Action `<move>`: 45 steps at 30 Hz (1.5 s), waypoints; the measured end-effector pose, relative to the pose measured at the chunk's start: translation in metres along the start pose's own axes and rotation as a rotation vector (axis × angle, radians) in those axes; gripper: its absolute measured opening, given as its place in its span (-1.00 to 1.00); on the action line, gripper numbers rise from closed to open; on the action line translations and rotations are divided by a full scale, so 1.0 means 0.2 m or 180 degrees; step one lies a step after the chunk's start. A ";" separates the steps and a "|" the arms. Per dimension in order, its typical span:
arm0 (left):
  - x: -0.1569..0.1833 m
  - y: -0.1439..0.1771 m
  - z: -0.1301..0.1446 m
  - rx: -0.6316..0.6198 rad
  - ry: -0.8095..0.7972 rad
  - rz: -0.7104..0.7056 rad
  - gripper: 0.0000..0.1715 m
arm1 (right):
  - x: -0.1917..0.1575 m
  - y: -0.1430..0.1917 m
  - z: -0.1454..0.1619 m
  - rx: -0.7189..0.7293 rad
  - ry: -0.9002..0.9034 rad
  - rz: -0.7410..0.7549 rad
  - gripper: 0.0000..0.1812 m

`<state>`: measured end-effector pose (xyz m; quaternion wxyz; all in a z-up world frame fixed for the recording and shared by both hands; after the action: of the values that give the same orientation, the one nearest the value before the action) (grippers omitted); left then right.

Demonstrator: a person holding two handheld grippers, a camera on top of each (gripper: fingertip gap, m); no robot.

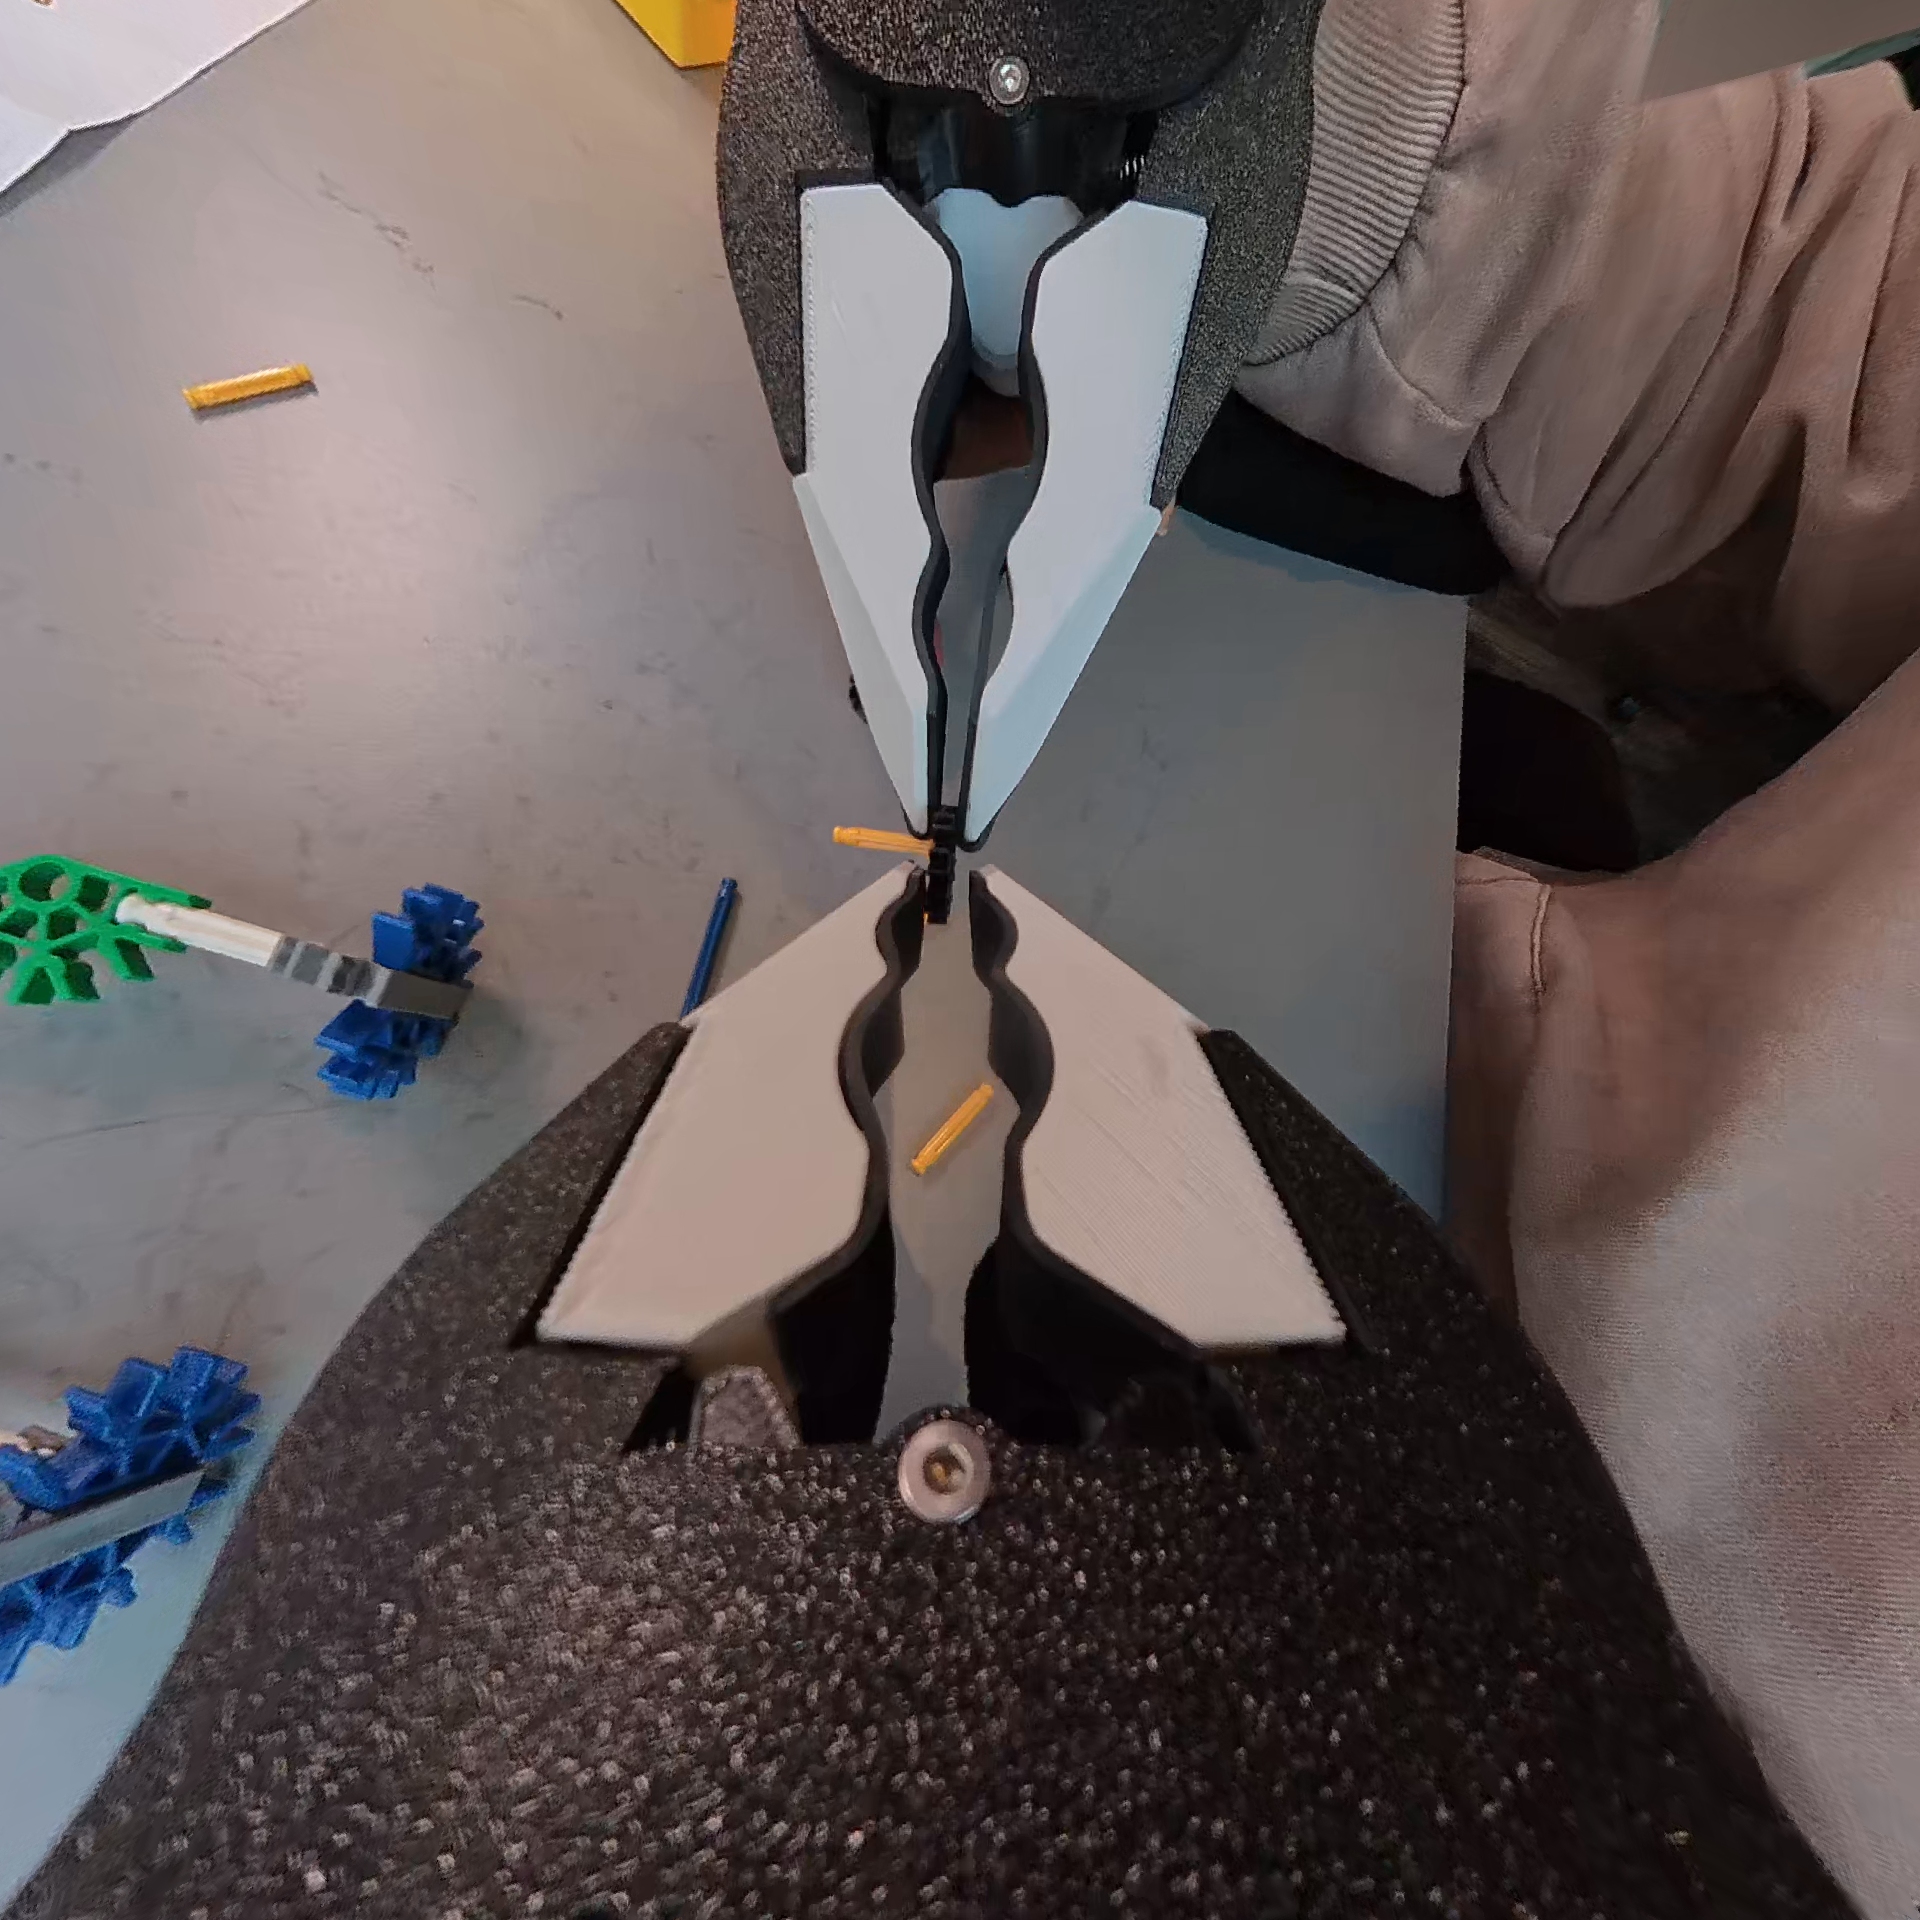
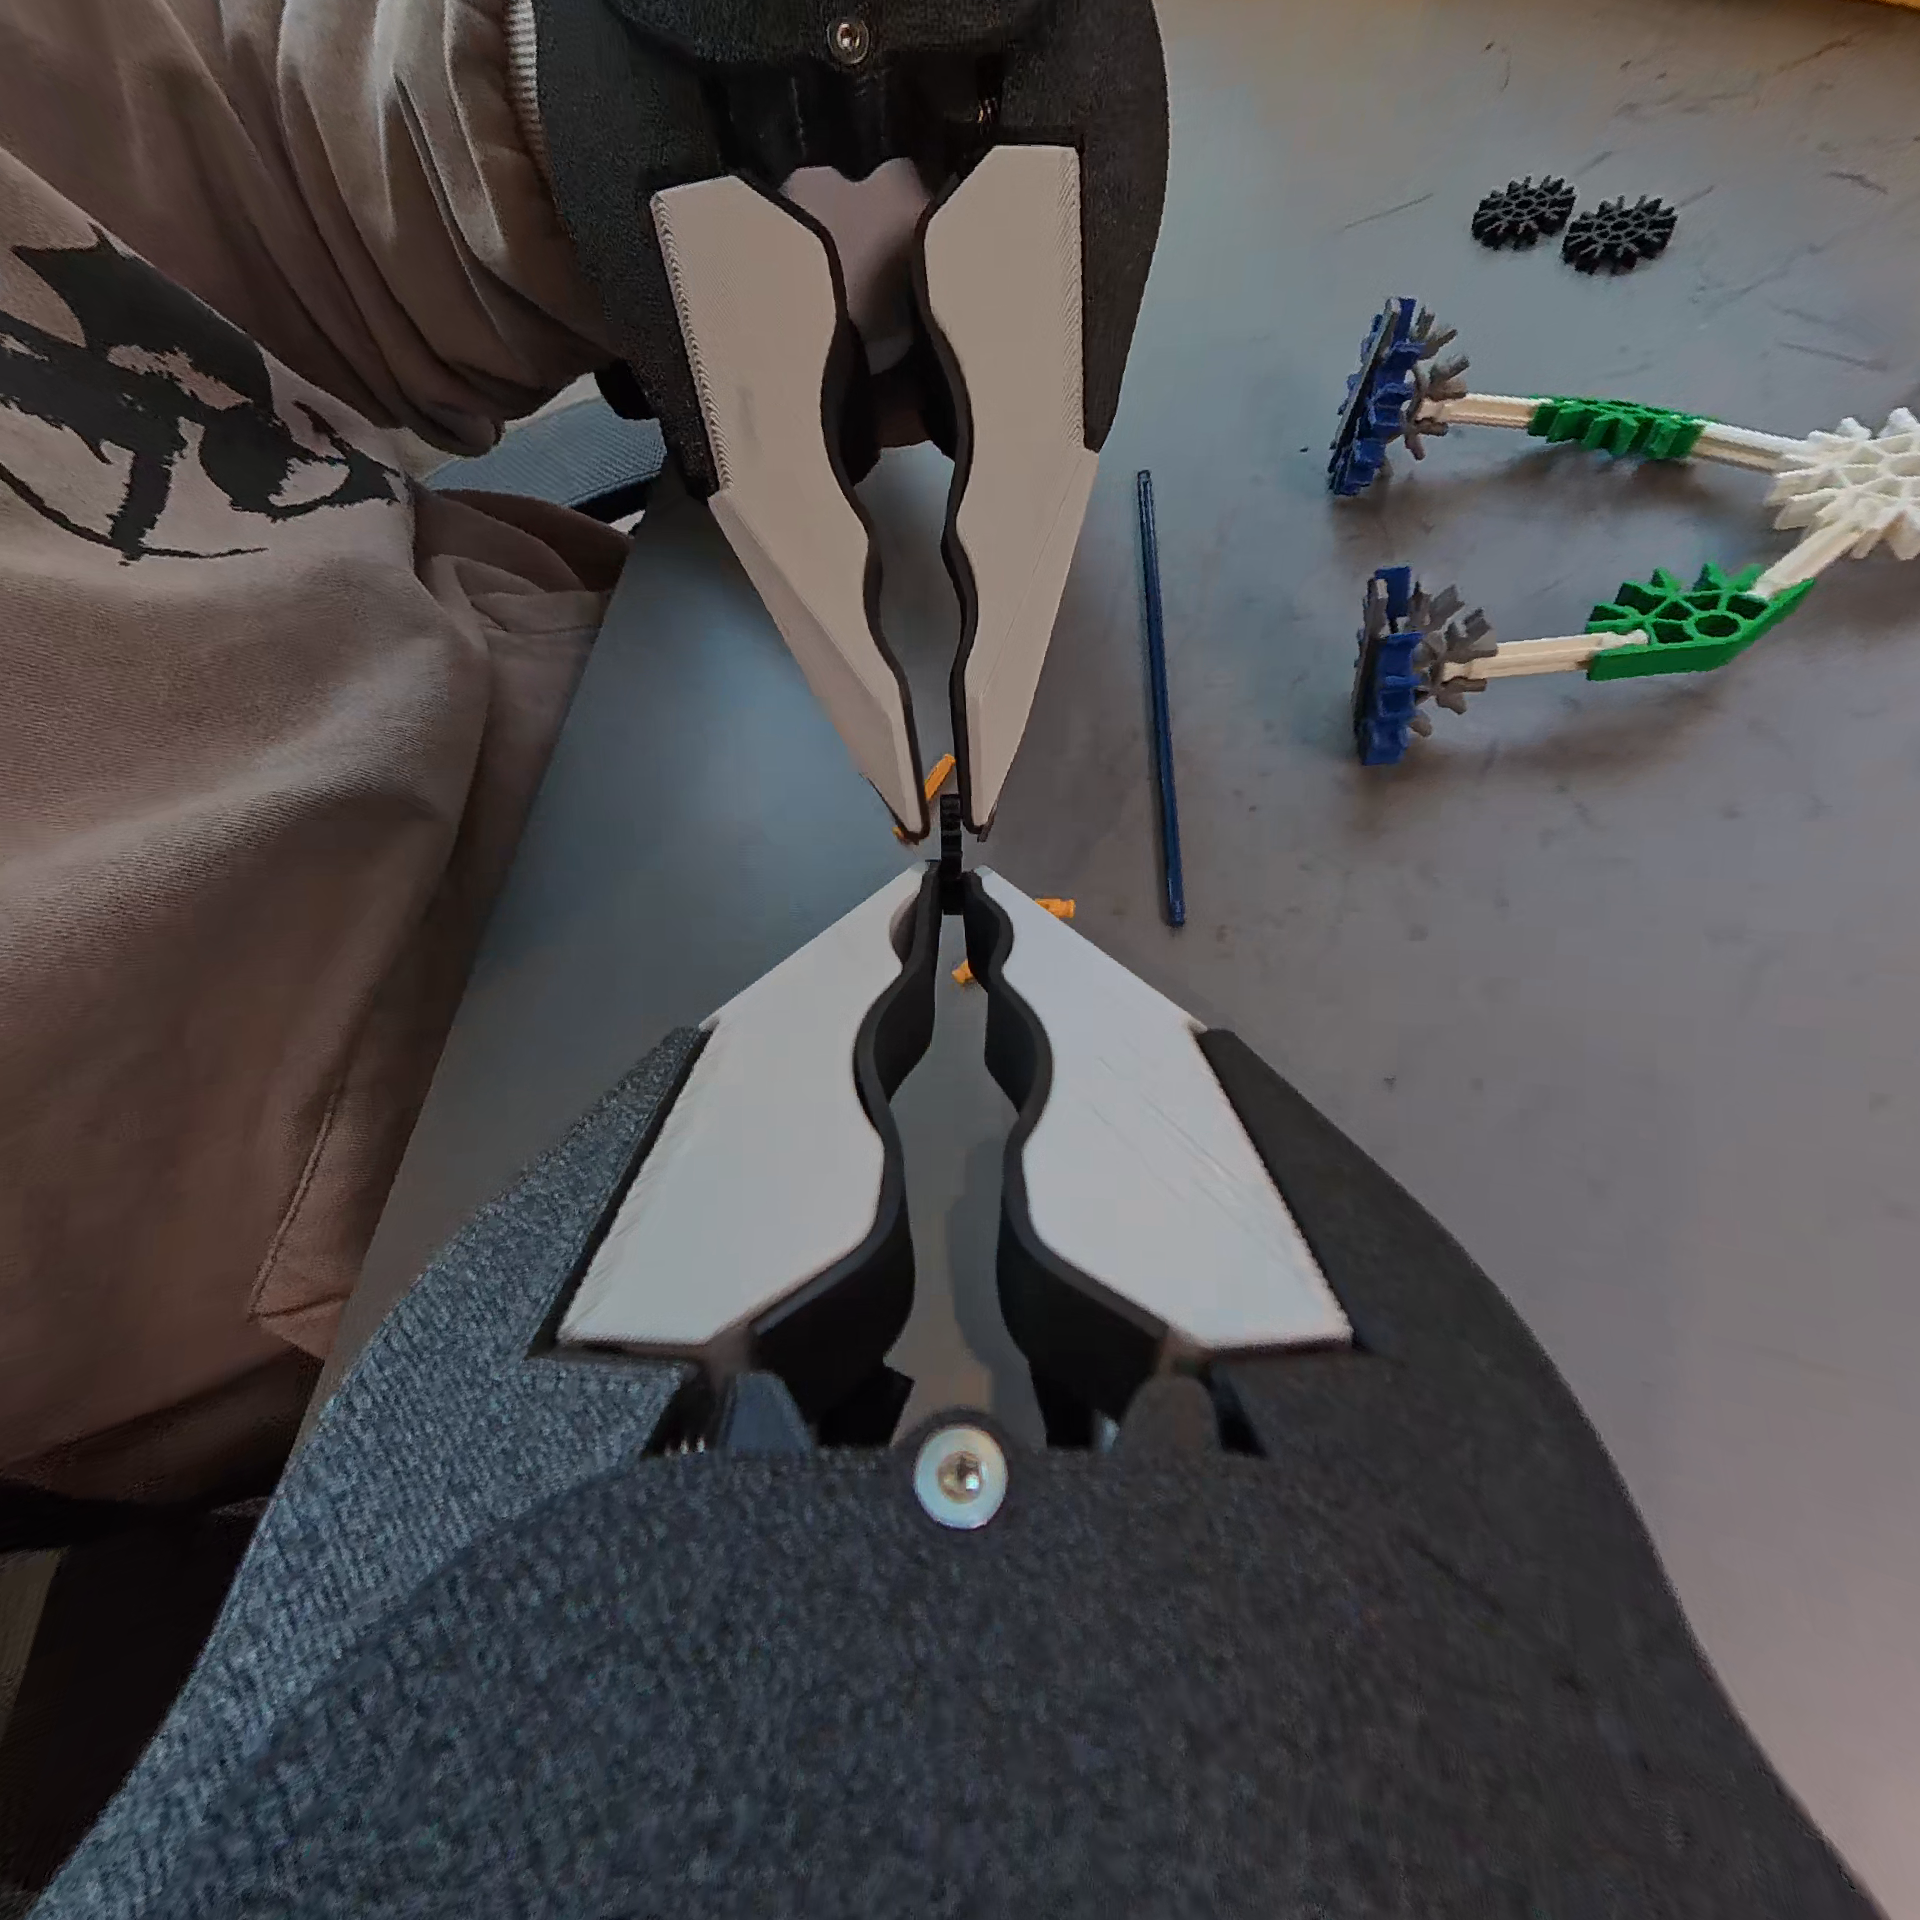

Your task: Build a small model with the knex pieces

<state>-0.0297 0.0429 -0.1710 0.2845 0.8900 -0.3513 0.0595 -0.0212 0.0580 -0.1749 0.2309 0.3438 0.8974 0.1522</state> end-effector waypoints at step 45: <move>-0.02 0.09 -0.11 0.1108 0.1803 0.1087 -0.98 | 0.02 0.10 -0.17 0.1005 -0.0370 -0.0211 -0.92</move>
<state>-0.0426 0.0466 -0.1464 0.2008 0.8019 -0.3867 0.4088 -0.0300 0.0716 -0.1391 0.2304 0.3543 0.9061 -0.0185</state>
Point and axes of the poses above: each gripper's, where its closed fingertips meet, y back along the fingers, z out of its underside, x = y × z across the jaws, the point moved 1 cm from there along y, back along the fingers, and after that the axes turned 8 degrees about x, right-handed, at the moved point
